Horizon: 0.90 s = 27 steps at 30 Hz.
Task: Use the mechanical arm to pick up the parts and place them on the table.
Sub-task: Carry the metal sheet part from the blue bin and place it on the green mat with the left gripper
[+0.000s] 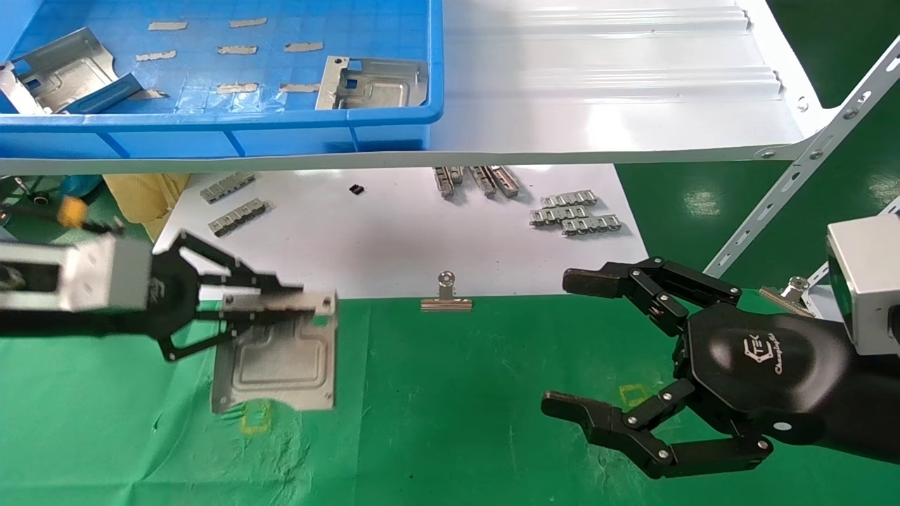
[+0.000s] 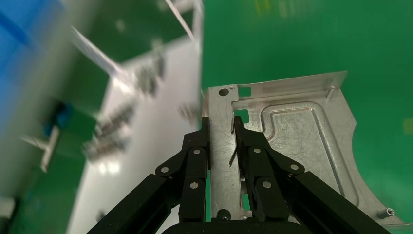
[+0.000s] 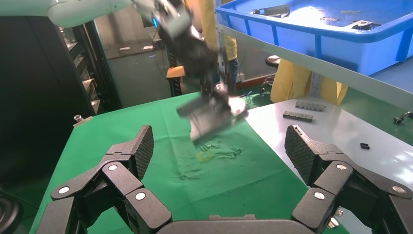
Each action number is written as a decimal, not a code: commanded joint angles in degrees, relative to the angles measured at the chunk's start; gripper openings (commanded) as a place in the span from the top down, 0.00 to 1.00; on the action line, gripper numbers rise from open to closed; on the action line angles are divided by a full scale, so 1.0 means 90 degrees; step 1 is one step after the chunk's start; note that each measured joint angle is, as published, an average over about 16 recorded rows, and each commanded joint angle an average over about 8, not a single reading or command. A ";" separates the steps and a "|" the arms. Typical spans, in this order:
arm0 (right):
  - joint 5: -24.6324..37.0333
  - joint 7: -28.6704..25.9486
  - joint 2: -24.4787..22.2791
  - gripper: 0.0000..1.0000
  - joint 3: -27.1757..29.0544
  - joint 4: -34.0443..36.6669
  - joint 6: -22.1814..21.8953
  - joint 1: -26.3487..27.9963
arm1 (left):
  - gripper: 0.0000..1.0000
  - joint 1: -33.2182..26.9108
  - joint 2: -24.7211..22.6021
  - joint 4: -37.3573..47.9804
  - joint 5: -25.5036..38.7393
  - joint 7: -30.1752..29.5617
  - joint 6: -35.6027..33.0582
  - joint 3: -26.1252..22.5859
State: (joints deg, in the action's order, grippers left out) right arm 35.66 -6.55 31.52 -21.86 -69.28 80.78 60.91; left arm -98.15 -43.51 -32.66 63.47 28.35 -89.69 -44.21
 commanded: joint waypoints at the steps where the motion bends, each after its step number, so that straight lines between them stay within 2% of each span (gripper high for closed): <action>1: 0.0000 0.0000 0.0000 0.00 0.0000 0.0000 0.0000 0.0000 | 1.00 0.0037 -0.0083 0.0248 0.0333 0.0367 0.0075 -0.0227; 6: 0.0000 0.0000 0.0000 0.00 0.0000 0.0000 0.0000 0.0000 | 1.00 0.0087 -0.0357 0.0955 0.0691 0.1031 0.0081 -0.0465; 7: 0.0000 0.0000 0.0000 0.00 0.0000 0.0000 0.0000 0.0000 | 0.94 0.0089 -0.0403 0.1084 0.0724 0.1132 0.0066 -0.0493; 14: 0.0000 0.0000 0.0000 0.00 0.0000 0.0000 0.0000 0.0000 | 0.07 0.0093 -0.0690 0.1892 0.0858 0.1787 0.0061 -0.0636; 15: 0.0000 0.0000 0.0000 0.00 0.0000 0.0000 0.0000 0.0000 | 0.00 0.0087 -0.0724 0.1997 0.0871 0.1873 0.0090 -0.0647; 22: 0.0000 0.0000 0.0000 0.00 0.0000 0.0000 0.0000 0.0000 | 0.00 -0.0028 -0.0896 0.2609 0.0892 0.2216 0.0140 -0.0660; 27: 0.0000 0.0000 0.0000 0.00 0.0000 0.0000 0.0000 0.0000 | 0.00 -0.0169 -0.0908 0.2893 0.0763 0.2095 -0.0055 -0.0603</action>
State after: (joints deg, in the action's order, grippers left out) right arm 35.66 -6.55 31.52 -21.86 -69.28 80.78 60.91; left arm -99.51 -51.52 -6.83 69.83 45.95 -89.85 -49.36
